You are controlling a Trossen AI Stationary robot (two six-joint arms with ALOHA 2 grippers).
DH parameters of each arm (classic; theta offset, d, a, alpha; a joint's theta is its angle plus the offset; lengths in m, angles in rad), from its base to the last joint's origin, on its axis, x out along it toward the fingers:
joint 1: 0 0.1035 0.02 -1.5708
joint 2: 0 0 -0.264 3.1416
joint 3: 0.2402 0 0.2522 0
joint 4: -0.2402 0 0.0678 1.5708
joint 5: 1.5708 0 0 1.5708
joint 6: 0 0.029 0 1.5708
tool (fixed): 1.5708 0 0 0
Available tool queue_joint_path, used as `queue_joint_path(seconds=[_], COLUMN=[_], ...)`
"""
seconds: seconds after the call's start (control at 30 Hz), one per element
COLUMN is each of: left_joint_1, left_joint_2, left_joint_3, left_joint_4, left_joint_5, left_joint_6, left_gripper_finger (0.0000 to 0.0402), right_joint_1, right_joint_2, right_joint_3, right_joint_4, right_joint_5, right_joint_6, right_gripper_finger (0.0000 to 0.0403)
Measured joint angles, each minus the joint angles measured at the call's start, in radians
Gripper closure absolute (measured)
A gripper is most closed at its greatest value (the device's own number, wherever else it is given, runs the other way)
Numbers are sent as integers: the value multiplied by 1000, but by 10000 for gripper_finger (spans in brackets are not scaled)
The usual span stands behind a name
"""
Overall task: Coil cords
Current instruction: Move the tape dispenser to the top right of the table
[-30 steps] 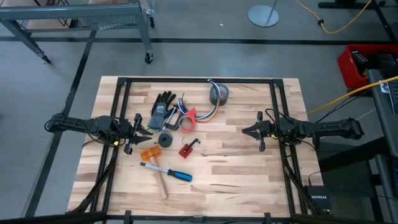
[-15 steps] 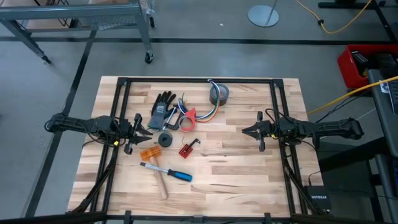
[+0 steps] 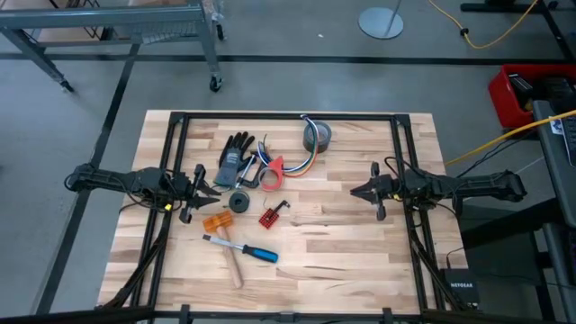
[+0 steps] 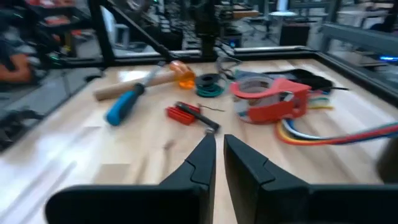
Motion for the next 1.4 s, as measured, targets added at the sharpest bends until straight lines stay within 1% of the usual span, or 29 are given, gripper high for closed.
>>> queue_joint_path(seconds=[0.13, 0.33, 0.47, 0.73, 0.87, 0.93, 1.07, 1.17, 1.3, 1.4], left_joint_1=[0, 0, 0, 0, 0, 0, 0, 0, 0, 0], left_joint_2=[0, 0, 0, 0, 0, 0, 0, 0, 0, 0], left_joint_3=[0, 0, 0, 0, 0, 0, 0, 0, 0, 0], left_joint_4=[0, 0, 0, 0, 0, 0, 0, 0, 0, 0], left_joint_5=[0, 0, 0, 0, 0, 0, 0, 0, 0, 0], left_joint_6=[0, 0, 0, 0, 0, 0, 0, 0, 0, 0], left_gripper_finger=[329, 329, 329, 329, 329, 329, 329, 329, 329, 329], right_joint_1=[0, 0, 0, 0, 0, 0, 0, 0, 0, 0], right_joint_2=[0, 0, 0, 0, 0, 0, 0, 0, 0, 0], right_joint_3=[0, 0, 0, 0, 0, 0, 5, 15, 31, 32], right_joint_4=[15, 16, 16, 17, 41, 44, 37, 37, 42, 38], right_joint_5=[-5, -17, -8, -4, 73, 90, 77, 38, 28, 28], right_joint_6=[35, 202, 267, 267, 246, 247, 246, 246, 245, 246], right_gripper_finger=[365, 365, 365, 365, 365, 365, 365, 365, 364, 344])
